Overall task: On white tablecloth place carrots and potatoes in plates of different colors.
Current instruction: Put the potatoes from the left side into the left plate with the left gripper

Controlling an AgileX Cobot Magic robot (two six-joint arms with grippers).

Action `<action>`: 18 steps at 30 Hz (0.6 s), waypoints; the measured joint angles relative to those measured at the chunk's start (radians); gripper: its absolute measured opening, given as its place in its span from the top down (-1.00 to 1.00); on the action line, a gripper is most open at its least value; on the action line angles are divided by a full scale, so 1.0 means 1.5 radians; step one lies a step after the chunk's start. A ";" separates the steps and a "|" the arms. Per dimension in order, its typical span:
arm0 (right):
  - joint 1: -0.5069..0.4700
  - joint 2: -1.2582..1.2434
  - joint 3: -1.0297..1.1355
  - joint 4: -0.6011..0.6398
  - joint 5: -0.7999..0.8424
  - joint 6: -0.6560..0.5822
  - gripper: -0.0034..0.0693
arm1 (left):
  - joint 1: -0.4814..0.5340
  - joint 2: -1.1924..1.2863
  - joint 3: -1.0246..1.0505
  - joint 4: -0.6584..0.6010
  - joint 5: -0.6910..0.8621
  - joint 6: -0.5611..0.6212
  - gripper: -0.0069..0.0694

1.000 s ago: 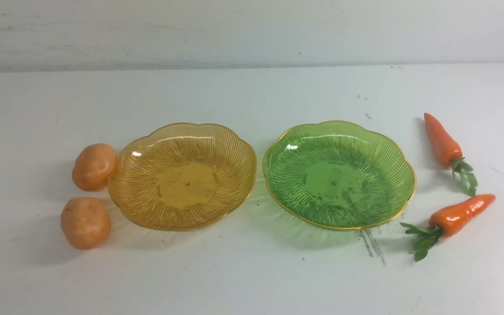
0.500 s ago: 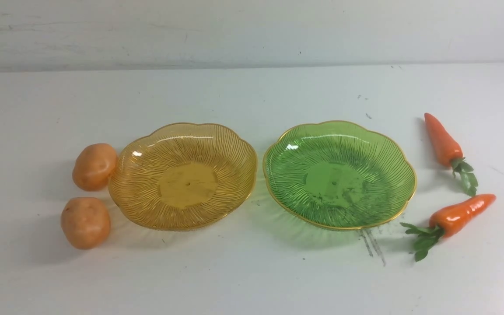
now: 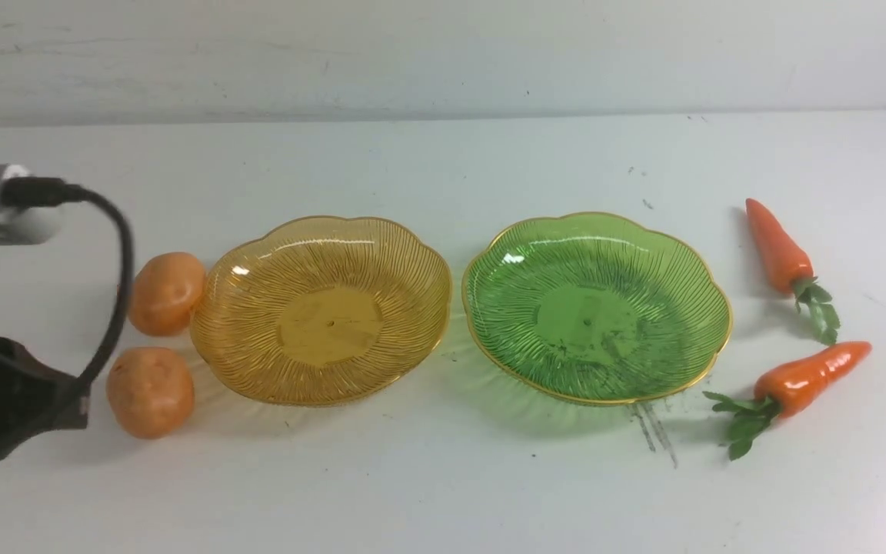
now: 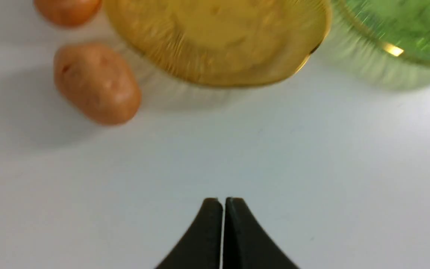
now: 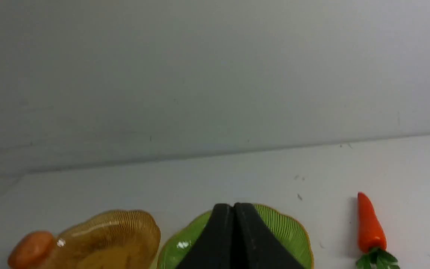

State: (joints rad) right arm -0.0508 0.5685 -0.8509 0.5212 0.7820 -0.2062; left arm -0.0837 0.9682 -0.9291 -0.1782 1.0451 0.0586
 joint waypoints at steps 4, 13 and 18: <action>0.000 0.114 -0.054 -0.025 0.152 0.000 0.93 | 0.000 0.116 -0.072 0.045 0.036 -0.026 0.83; 0.000 0.290 -0.060 -0.044 0.305 -0.033 0.93 | 0.049 0.340 -0.215 0.058 0.088 -0.098 0.83; 0.000 0.301 -0.060 -0.041 0.304 -0.047 0.93 | 0.053 0.432 -0.265 0.090 0.090 -0.107 0.75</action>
State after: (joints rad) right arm -0.0503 1.0204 -0.9410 0.4595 1.2374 -0.2767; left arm -0.0043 1.6167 -1.3262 -0.0435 1.1798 -0.1026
